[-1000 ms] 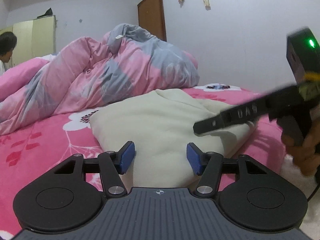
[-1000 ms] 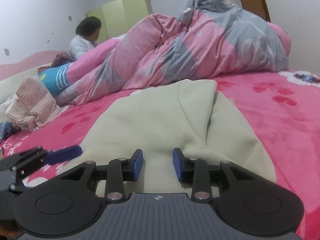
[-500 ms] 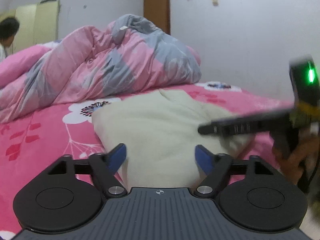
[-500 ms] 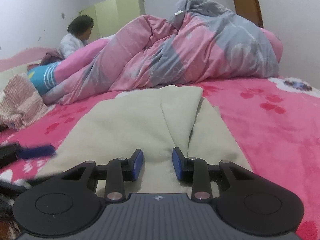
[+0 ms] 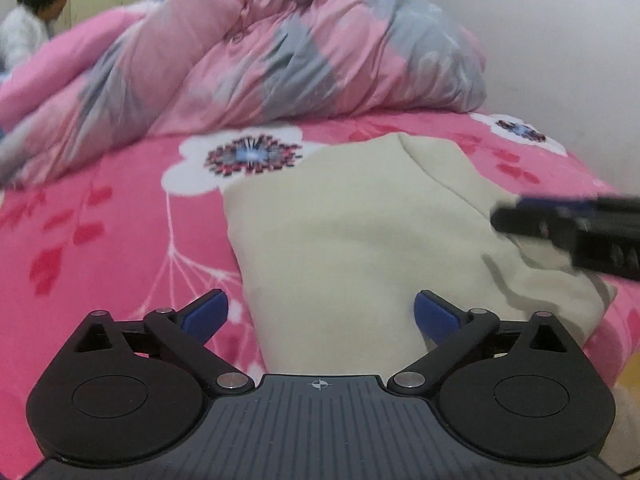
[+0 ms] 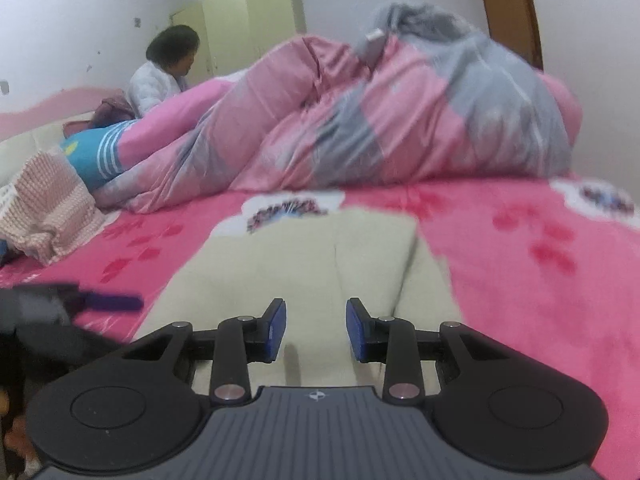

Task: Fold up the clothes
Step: 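Grasp the folded hoodie with both grippers and lift it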

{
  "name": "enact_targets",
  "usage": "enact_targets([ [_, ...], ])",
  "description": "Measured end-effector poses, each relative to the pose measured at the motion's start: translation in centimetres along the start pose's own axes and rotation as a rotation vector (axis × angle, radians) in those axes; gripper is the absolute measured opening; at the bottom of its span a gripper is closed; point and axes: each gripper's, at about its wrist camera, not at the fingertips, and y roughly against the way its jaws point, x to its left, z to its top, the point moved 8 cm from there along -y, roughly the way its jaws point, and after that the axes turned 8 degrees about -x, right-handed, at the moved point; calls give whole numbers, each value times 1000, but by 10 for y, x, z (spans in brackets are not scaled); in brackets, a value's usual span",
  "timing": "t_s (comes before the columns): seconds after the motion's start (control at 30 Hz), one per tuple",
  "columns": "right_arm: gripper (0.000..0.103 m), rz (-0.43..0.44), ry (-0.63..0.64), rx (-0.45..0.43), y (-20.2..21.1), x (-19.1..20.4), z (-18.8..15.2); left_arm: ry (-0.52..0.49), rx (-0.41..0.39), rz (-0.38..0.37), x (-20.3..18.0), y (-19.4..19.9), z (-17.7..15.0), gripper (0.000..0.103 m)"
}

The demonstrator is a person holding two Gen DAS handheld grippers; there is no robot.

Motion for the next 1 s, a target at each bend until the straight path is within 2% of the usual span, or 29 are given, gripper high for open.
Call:
enact_targets([
  [0.1,34,4,14,38,-23,-4,-3,33,28,-5,1,-2,-3,103],
  [0.17,34,-10,4,128,-43,-11,-23,35,49,-3,1,-5,-4,103],
  [0.23,34,3,-2,129,-44,-12,-23,36,50,-3,0,-5,-4,103],
  [0.37,32,13,-16,113,-40,-10,3,32,57,2,0,-7,-1,103],
  [0.57,32,26,-37,85,-65,-10,26,29,63,13,-2,-7,0,103],
  [0.73,32,25,-56,108,-96,-13,29,24,64,16,-2,-7,-1,103],
  [0.87,32,-20,-65,172,-120,-20,17,20,59,7,-2,-7,-1,103],
  [0.93,32,-37,-86,200,-127,-26,12,17,47,-12,-1,-7,0,103],
  [1.0,34,-15,-156,173,-117,-36,20,26,18,-63,3,-4,1,103],
])
